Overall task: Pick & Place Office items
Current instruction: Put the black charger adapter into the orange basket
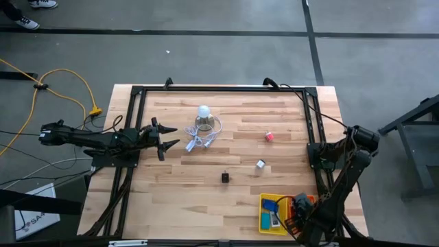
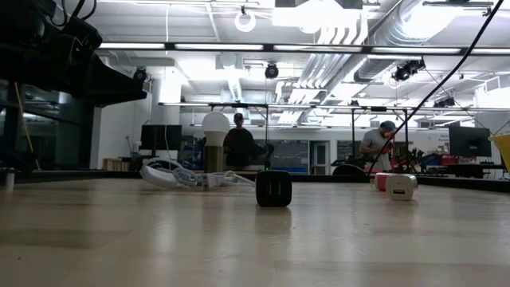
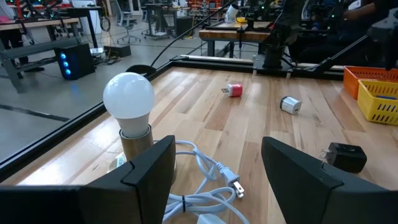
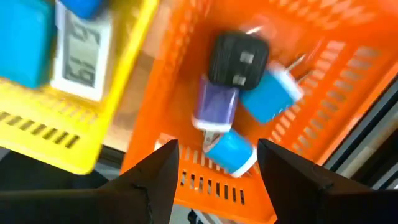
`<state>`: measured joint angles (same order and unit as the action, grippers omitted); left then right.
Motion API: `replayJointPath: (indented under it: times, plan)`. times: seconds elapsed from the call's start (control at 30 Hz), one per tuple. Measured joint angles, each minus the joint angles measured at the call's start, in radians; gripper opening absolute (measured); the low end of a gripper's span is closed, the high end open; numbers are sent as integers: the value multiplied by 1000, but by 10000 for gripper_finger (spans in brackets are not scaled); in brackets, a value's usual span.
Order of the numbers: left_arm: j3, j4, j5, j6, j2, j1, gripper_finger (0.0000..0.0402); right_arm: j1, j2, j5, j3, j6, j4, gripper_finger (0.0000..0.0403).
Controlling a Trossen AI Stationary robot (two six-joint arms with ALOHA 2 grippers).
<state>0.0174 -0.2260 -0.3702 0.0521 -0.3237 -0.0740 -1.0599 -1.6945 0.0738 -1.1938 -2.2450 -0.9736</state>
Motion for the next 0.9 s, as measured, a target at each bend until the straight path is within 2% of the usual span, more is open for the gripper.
replayJointPath:
  times: [0.4, 0.7, 0.9]
  plan:
    - [0, 0, 0, 0, 0, 0, 230, 113, 99, -184, 0, 247, -42, 203]
    - [0, 0, 0, 0, 0, 0, 230, 269, 110, -221, 0, 626, -14, 203]
    - [0, 0, 0, 0, 0, 0, 230, 370, 110, -263, 0, 918, 66, 203]
